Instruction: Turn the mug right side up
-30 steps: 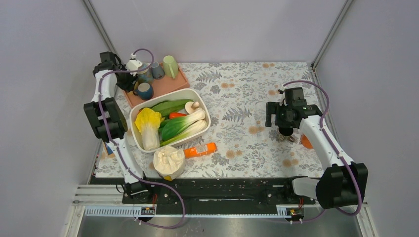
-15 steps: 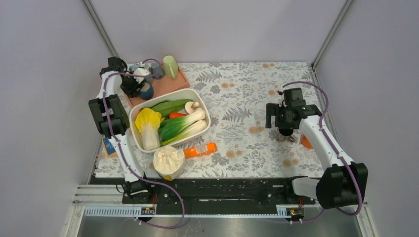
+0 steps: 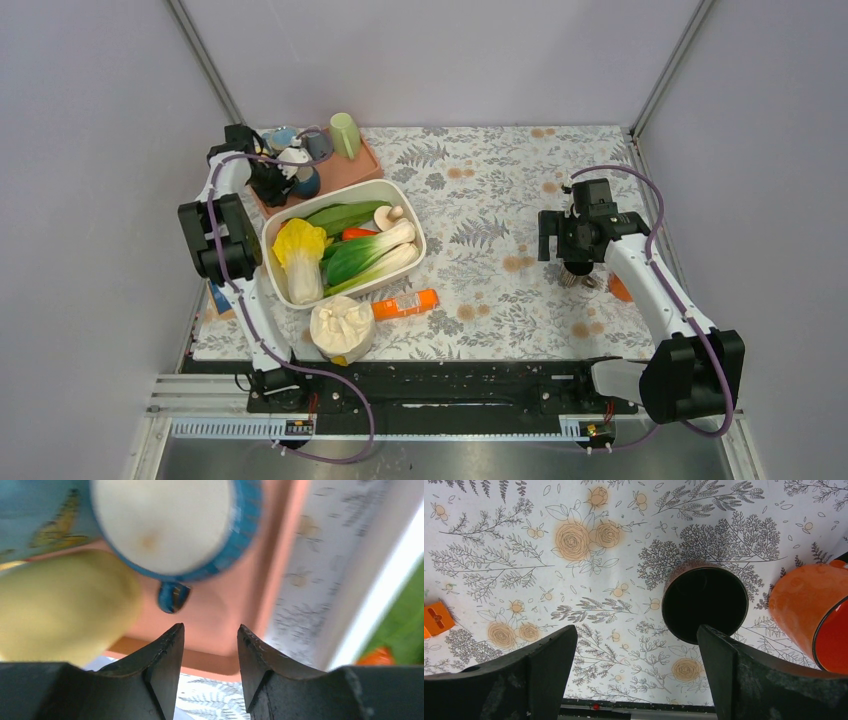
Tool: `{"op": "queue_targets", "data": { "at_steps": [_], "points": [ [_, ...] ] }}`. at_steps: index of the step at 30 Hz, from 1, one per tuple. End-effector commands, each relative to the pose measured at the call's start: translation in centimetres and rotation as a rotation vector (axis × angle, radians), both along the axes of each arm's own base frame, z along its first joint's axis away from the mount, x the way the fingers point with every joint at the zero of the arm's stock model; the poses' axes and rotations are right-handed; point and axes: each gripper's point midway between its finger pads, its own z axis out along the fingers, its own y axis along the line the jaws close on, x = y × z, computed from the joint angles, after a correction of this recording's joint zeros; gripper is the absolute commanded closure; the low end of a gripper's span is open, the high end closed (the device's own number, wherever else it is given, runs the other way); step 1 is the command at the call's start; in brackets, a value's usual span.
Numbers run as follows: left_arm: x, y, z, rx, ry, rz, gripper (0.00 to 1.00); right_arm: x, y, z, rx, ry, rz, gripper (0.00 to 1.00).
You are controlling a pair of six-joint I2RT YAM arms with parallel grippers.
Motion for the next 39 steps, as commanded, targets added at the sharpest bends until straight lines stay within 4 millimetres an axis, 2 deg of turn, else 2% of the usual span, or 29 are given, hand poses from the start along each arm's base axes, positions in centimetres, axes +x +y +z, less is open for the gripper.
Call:
{"op": "queue_targets", "data": {
  "at_steps": [1,4,6,10,13,15,16,18,22,25,31,35,36,39],
  "points": [
    [-2.4,-2.8,3.1,-0.058,-0.034,-0.09,0.53,0.0,-0.1,1.0,-0.021,-0.026,0.016,0.01],
    [-2.6,-2.4,3.5,-0.045,-0.036,-0.071,0.53,0.0,0.0,0.9,-0.021,-0.025,0.02,0.0],
    [-1.6,-1.9,4.0,-0.048,-0.058,-0.013,0.49,0.0,0.1,0.9,-0.019,-0.023,0.024,0.01],
    [1.5,-0.4,5.2,-0.059,-0.118,0.135,0.31,-0.1,0.1,0.8,-0.019,-0.018,0.027,0.0],
    [2.8,0.1,5.4,-0.058,-0.137,0.165,0.25,-0.1,0.1,0.9,-0.02,-0.02,0.03,0.01],
    [3.6,0.6,5.0,-0.05,-0.151,0.195,0.18,0.0,0.2,0.9,-0.021,-0.02,0.031,0.01],
    [3.8,0.8,4.6,-0.044,-0.15,0.202,0.18,0.0,0.2,0.8,-0.021,-0.018,0.031,0.01],
    [3.5,0.7,3.5,-0.033,-0.116,0.195,0.21,-0.1,0.2,0.8,-0.022,-0.014,0.031,0.01],
    [2.4,0.2,1.8,-0.039,-0.062,0.151,0.34,-0.1,0.1,0.6,-0.025,-0.008,0.031,0.01],
    [2.7,0.0,1.2,-0.052,-0.062,0.147,0.35,0.0,0.2,0.5,-0.023,-0.004,0.033,0.01],
    [5.3,-0.5,1.0,-0.086,-0.085,0.184,0.34,-0.2,0.3,0.2,-0.024,0.01,0.038,0.01],
    [4.7,-1.1,-0.4,-0.08,-0.051,0.145,0.39,-0.2,0.2,0.3,-0.031,0.008,0.035,0.01],
    [4.6,-1.2,-0.5,-0.08,-0.047,0.139,0.43,-0.3,0.1,0.3,-0.032,0.008,0.035,0.01],
    [4.1,-2.0,0.2,-0.109,-0.046,0.122,0.73,-0.3,0.2,0.3,-0.03,0.007,0.037,0.01]
  ]
}}
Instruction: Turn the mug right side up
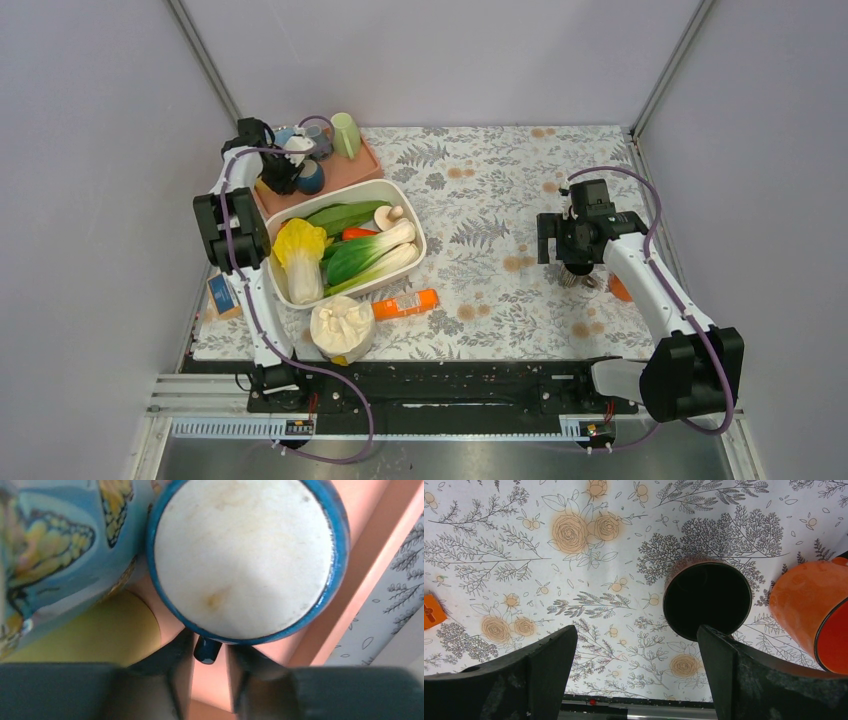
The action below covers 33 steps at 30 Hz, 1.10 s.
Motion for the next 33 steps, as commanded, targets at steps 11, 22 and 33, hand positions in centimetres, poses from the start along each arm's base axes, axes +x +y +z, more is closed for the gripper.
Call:
{"op": "queue_targets", "data": {
  "at_steps": [11,22,33],
  "points": [
    [-0.1,-2.2,8.7,-0.122,-0.157,0.09,1.0,0.0,0.2,1.9,-0.014,-0.046,0.016,0.01],
    [-1.3,-3.8,12.8,-0.239,-0.208,0.191,1.0,0.5,2.9,6.5,0.083,-0.179,0.096,0.0],
    [-5.1,-10.8,21.1,-0.532,-0.212,0.137,1.0,1.1,17.7,18.3,0.606,-0.586,0.368,0.01]
  ]
}}
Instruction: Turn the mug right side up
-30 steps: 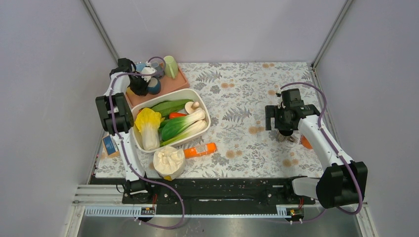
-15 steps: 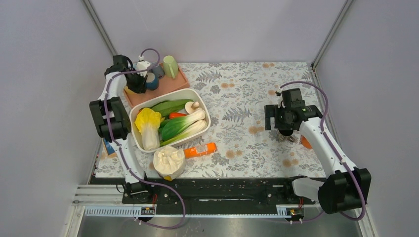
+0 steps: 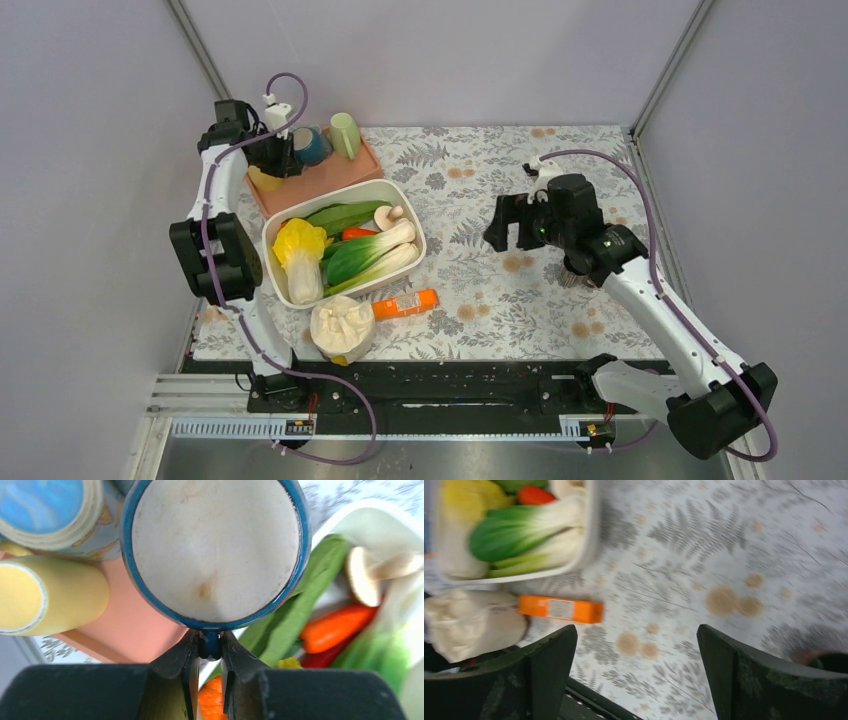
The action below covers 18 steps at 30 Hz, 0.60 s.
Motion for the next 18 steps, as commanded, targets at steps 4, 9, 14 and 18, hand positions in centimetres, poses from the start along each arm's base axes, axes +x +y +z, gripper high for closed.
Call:
{"op": "queue_targets", "data": {
  "at_steps": [4,9,14,18],
  "points": [
    [-3.5,-9.5,12.9,-0.311,-0.176,-0.188,1.0,0.9,12.4,12.8,0.582,-0.388,0.277,0.01],
    [-7.3,-15.9,16.0,-0.445,-0.152,-0.345,1.0,1.7,15.7,16.6,0.841,-0.461,0.31,0.01],
    [-12.4,-21.5,19.0,-0.565,-0.092,-0.523,1.0,3.2,17.4,18.5,1.014,-0.467,0.318,0.01],
    [-15.7,-23.9,20.7,-0.635,-0.063,-0.627,1.0,4.3,17.7,19.1,1.083,-0.487,0.295,0.0]
  ]
}}
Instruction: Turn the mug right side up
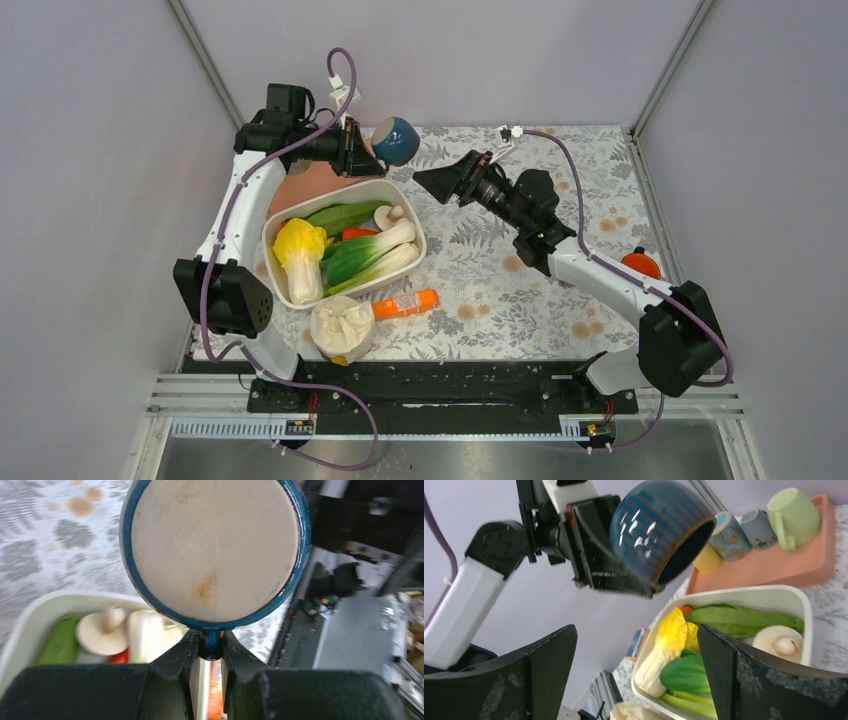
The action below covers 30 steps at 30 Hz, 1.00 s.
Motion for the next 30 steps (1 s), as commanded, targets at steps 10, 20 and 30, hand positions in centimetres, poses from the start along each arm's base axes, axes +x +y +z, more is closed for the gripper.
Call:
{"op": "queue_targets", "data": {
  "at_steps": [10,20,30],
  "points": [
    [-7.7,-5.8,5.6,-0.185,-0.024,-0.294,1.0,-0.6,1.4,8.8,0.354,-0.13,0.138,0.18],
    [-6.6,-5.9,1.9,-0.111,0.006,-0.253,0.96,0.7,0.2,7.6,0.296,-0.127,0.004,1.0],
    [-1.8,1.6,-1.8,0.033,0.002,0.006,0.01,3.3,-8.7,-3.7,-0.435,0.024,-0.417,1.0]
  ]
}}
